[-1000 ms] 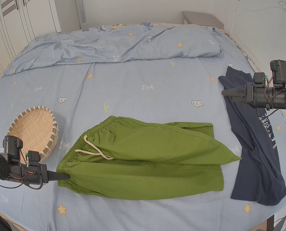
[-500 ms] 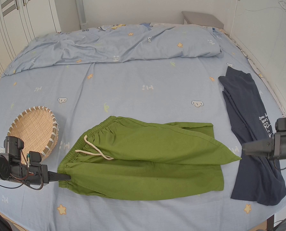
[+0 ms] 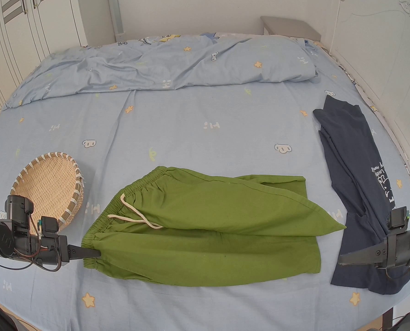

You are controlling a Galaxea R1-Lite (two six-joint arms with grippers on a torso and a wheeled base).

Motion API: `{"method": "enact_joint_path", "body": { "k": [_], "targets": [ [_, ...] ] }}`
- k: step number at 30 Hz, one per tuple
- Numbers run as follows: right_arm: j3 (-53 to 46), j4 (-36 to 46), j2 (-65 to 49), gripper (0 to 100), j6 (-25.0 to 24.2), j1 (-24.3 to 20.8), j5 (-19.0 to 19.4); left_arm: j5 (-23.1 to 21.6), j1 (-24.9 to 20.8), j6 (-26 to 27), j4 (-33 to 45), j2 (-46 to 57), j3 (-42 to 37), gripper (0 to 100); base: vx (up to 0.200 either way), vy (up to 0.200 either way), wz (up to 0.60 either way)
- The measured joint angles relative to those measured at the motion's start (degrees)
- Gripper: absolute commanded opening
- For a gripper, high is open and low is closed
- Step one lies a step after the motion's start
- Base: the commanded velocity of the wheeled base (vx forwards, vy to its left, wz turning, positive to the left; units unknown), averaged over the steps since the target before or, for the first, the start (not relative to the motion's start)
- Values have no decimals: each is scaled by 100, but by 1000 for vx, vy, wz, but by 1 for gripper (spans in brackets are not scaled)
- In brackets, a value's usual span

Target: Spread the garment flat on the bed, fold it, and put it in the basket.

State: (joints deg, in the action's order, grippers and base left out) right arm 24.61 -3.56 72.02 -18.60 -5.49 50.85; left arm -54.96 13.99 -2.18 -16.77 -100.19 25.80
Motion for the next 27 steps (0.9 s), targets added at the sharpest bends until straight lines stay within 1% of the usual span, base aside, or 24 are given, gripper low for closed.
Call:
{"method": "enact_joint_path", "body": {
  "k": [4, 7, 15, 18, 22, 27],
  "targets": [
    [-55, -112, 350, 100, 95, 11, 6, 0, 6, 0, 0, 2, 2, 0, 0, 0, 0],
    [-111, -423, 750, 100, 216, 54, -2, -2, 9, -2, -2, 2, 5, 0, 0, 0, 0],
    [-519, -2142, 1819, 100, 356, 233, -57, -9, 13, -6, 2, 0, 30, 0, 0, 0, 0],
    [-675, -2589, 2205, 100, 372, 318, -82, -9, 13, -9, 2, -2, 35, 0, 0, 0, 0],
    [-806, -2906, 2673, 100, 383, 406, -99, -13, 15, -6, 2, -7, 46, 0, 0, 0, 0],
    [-880, -3021, 3032, 100, 388, 417, -104, -17, 17, -9, 0, -7, 49, 0, 0, 0, 0]
  ]
}}
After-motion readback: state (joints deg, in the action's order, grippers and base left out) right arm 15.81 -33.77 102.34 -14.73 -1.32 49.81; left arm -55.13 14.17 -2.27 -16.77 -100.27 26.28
